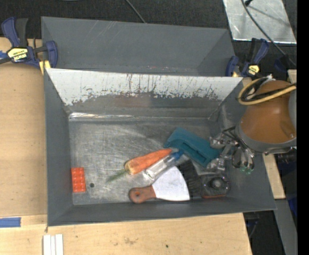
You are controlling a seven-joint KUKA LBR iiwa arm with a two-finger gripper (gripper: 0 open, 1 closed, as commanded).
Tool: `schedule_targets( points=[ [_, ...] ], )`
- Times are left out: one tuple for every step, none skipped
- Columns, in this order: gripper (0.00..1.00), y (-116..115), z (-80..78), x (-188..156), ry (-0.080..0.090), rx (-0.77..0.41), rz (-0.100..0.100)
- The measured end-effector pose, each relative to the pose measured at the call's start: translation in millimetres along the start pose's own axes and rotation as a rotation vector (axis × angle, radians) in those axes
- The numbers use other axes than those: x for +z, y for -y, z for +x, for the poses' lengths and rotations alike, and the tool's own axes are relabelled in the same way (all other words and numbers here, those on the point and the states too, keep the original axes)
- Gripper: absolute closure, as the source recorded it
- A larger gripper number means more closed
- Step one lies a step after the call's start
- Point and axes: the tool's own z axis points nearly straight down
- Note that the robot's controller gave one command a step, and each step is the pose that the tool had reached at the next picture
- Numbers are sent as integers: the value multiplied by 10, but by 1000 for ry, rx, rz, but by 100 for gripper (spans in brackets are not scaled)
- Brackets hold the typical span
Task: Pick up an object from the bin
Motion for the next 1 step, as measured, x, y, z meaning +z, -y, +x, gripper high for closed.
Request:
schedule_targets(
  points=[
    [100,0,0,0,0,0,0]
  ],
)
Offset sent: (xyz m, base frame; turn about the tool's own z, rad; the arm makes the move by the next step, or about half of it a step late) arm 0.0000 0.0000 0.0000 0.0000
